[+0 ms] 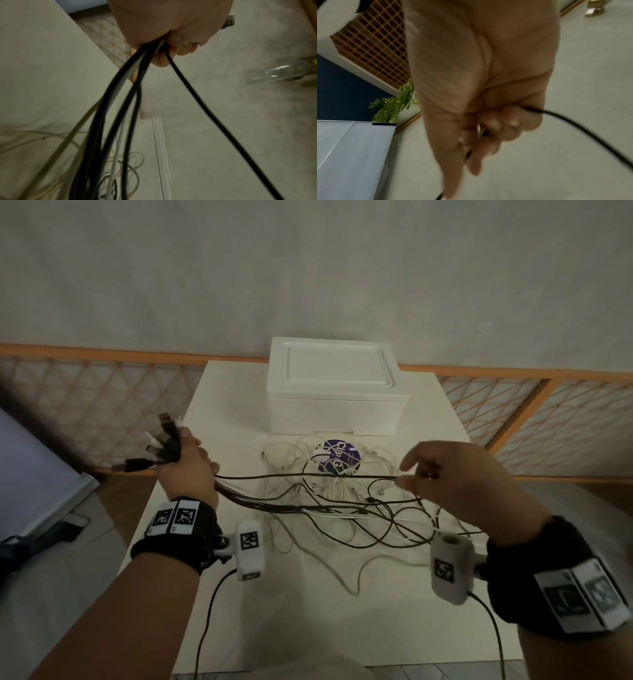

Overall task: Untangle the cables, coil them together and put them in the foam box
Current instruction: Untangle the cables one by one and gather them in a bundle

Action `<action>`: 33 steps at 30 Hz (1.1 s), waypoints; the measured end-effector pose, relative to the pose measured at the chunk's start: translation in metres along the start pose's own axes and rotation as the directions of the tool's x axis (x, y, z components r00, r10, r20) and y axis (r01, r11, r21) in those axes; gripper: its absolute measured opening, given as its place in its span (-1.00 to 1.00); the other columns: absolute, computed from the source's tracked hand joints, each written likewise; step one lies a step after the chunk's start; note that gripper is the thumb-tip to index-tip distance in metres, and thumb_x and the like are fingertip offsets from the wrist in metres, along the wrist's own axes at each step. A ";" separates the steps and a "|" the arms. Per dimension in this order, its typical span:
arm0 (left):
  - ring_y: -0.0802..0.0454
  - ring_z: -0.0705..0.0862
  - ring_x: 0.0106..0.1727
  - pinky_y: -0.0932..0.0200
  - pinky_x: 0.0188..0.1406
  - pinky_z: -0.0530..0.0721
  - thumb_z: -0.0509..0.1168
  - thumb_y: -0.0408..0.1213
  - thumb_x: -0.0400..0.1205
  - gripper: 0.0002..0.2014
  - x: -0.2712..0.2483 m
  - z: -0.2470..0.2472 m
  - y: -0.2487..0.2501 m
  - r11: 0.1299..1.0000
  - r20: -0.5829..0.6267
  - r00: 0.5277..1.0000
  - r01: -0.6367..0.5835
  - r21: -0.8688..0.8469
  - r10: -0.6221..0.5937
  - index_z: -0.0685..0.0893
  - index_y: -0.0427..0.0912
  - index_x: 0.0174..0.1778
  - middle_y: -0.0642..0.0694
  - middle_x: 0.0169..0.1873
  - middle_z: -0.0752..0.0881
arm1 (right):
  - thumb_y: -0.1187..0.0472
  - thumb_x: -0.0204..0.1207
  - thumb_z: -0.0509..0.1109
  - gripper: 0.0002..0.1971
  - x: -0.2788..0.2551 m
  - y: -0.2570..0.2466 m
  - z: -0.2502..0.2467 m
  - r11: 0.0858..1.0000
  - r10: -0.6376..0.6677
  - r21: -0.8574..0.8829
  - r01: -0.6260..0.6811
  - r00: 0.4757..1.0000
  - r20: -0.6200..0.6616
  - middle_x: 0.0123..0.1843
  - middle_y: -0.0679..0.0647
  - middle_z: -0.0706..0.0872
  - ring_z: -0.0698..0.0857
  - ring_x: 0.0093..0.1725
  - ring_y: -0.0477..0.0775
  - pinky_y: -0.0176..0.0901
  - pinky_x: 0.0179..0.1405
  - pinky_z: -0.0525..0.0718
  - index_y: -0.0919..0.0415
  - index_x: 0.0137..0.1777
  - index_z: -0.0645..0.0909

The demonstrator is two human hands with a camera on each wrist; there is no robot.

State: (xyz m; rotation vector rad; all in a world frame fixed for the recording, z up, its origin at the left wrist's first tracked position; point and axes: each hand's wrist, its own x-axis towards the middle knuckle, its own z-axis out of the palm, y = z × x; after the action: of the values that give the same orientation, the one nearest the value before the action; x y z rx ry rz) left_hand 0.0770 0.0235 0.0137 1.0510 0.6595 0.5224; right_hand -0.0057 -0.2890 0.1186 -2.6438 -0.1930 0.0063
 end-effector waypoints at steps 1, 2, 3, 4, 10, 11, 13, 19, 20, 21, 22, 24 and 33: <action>0.12 0.36 -0.62 0.23 -0.60 0.39 0.30 -0.04 0.68 -0.66 0.000 0.000 0.000 1.000 0.009 1.000 -0.009 0.008 0.009 0.51 -0.12 -0.36 -0.01 -0.56 0.45 | 0.03 0.42 0.52 -0.89 -0.001 0.006 0.001 0.991 0.004 -0.134 -0.003 1.000 0.009 -0.39 -0.16 0.60 0.57 -0.35 -0.23 -0.38 -0.39 0.39 -0.10 -0.11 0.64; 0.12 0.36 -0.62 0.23 -0.61 0.38 0.31 -0.04 0.67 -0.67 0.001 0.000 0.002 1.000 0.015 1.000 -0.017 0.010 0.017 0.51 -0.12 -0.35 0.00 -0.58 0.45 | 0.09 0.44 0.50 -0.90 0.000 0.014 0.001 0.973 0.005 -0.232 -0.009 1.000 -0.018 -0.37 -0.19 0.55 0.54 -0.32 -0.24 -0.39 -0.38 0.34 -0.06 -0.07 0.66; 0.12 0.37 -0.62 0.23 -0.61 0.37 0.32 -0.03 0.66 -0.67 0.002 0.000 0.003 1.000 0.014 1.000 -0.020 0.004 0.020 0.51 -0.12 -0.35 0.02 -0.60 0.46 | 0.16 0.47 0.46 -0.91 0.001 0.023 0.001 0.962 0.008 -0.271 -0.031 0.996 -0.086 -0.34 -0.20 0.53 0.55 -0.29 -0.21 -0.34 -0.35 0.34 -0.01 -0.05 0.68; 0.12 0.37 -0.62 0.23 -0.61 0.37 0.32 -0.01 0.66 -0.67 0.003 -0.001 0.005 1.000 0.006 1.000 -0.014 -0.007 0.014 0.51 -0.11 -0.34 0.03 -0.61 0.46 | 0.23 0.48 0.44 -0.91 0.003 0.034 0.002 0.964 0.023 -0.256 -0.069 0.983 -0.181 -0.31 -0.18 0.55 0.59 -0.25 -0.12 -0.27 -0.31 0.38 0.04 -0.05 0.69; 0.13 0.31 -0.63 0.25 -0.63 0.31 0.31 -0.07 0.68 -0.66 0.008 -0.010 0.003 0.999 -0.021 1.000 -0.007 -0.050 0.006 0.49 -0.10 -0.39 0.09 -0.69 0.40 | -0.09 0.54 0.26 -0.65 0.006 0.061 0.001 0.995 0.046 0.103 0.012 0.843 -0.536 -0.22 0.09 0.72 0.65 -0.21 0.10 -0.15 -0.27 0.46 0.19 -0.05 0.69; 0.13 0.31 -0.63 0.25 -0.63 0.31 0.31 -0.08 0.68 -0.66 0.009 -0.010 0.002 0.998 -0.037 0.999 -0.003 -0.057 0.001 0.49 -0.10 -0.39 0.08 -0.69 0.40 | -0.21 0.49 0.16 -0.56 0.009 0.060 -0.001 0.973 0.121 0.229 0.003 0.843 -0.524 -0.23 0.08 0.73 0.66 -0.23 0.09 -0.13 -0.27 0.52 0.14 -0.05 0.66; 0.14 0.31 -0.65 0.25 -0.65 0.31 0.30 -0.07 0.68 -0.65 0.012 -0.012 0.002 0.998 -0.075 0.997 0.004 -0.068 -0.009 0.49 -0.12 -0.39 0.09 -0.71 0.40 | -0.35 0.43 0.12 -0.54 0.020 0.064 -0.005 0.879 0.276 0.472 -0.072 0.883 -0.379 -0.22 0.09 0.72 0.71 -0.23 0.12 -0.08 -0.25 0.63 0.02 -0.09 0.60; 0.16 0.33 -0.66 0.31 -0.68 0.32 0.31 -0.05 0.67 -0.66 0.015 -0.009 0.004 0.998 -0.093 0.995 -0.033 -0.049 0.028 0.51 -0.11 -0.38 0.12 -0.72 0.43 | -0.12 0.53 0.33 -0.63 0.037 0.056 -0.015 0.682 0.334 0.732 -0.008 0.893 -0.301 -0.17 0.13 0.74 0.78 -0.16 0.08 -0.07 -0.26 0.79 0.23 -0.14 0.67; 0.16 0.33 -0.66 0.31 -0.68 0.32 0.32 -0.05 0.66 -0.66 0.016 -0.009 0.003 0.998 -0.102 0.994 -0.036 -0.045 0.031 0.51 -0.11 -0.38 0.11 -0.72 0.43 | -0.01 0.53 0.40 -0.71 0.038 0.053 -0.018 0.693 0.296 0.712 0.112 0.857 -0.422 -0.12 0.10 0.76 0.78 -0.07 0.00 -0.14 -0.11 0.79 0.26 -0.10 0.68; 0.16 0.33 -0.66 0.30 -0.68 0.32 0.32 -0.05 0.66 -0.66 0.016 -0.010 0.002 0.998 -0.110 0.993 -0.037 -0.043 0.032 0.51 -0.12 -0.38 0.11 -0.72 0.43 | 0.07 0.52 0.45 -0.74 0.038 0.051 -0.023 0.757 0.224 0.616 0.216 0.800 -0.556 -0.06 0.08 0.75 0.74 -0.01 -0.09 -0.27 -0.02 0.74 0.32 -0.08 0.68; 0.15 0.33 -0.66 0.29 -0.67 0.32 0.32 -0.05 0.66 -0.65 0.018 -0.011 0.000 0.998 -0.119 0.992 -0.035 -0.044 0.029 0.51 -0.12 -0.39 0.10 -0.72 0.43 | 0.11 0.49 0.49 -0.74 0.040 0.051 -0.026 0.841 0.115 0.460 0.285 0.736 -0.667 0.01 0.08 0.72 0.70 0.06 -0.14 -0.39 0.02 0.65 0.35 -0.10 0.65; 0.14 0.33 -0.64 0.25 -0.65 0.31 0.32 -0.04 0.65 -0.65 0.019 -0.015 -0.004 0.999 -0.137 0.990 -0.021 -0.048 0.014 0.52 -0.13 -0.39 0.08 -0.69 0.44 | 0.15 0.47 0.54 -0.76 0.040 0.047 -0.035 0.943 -0.125 0.108 0.314 0.638 -0.760 0.17 0.14 0.64 0.60 0.21 -0.06 -0.41 0.14 0.53 0.34 -0.16 0.62; 0.16 0.26 -0.66 0.29 -0.68 0.25 0.29 0.00 0.67 -0.63 0.025 -0.026 -0.016 0.996 -0.105 0.993 0.048 -0.081 -0.057 0.47 -0.08 -0.41 0.11 -0.71 0.38 | -0.30 0.61 0.03 -0.37 0.044 0.040 -0.013 0.968 -0.218 0.005 0.251 0.852 -0.476 -0.26 0.08 0.66 0.62 -0.16 0.15 -0.11 -0.19 0.50 0.27 -0.23 0.59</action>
State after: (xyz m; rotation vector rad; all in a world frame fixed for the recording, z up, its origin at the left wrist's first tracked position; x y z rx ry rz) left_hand 0.0771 0.0502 -0.0160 0.9340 0.7538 0.5579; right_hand 0.0442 -0.3241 0.1123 -2.4469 -0.3396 -0.6966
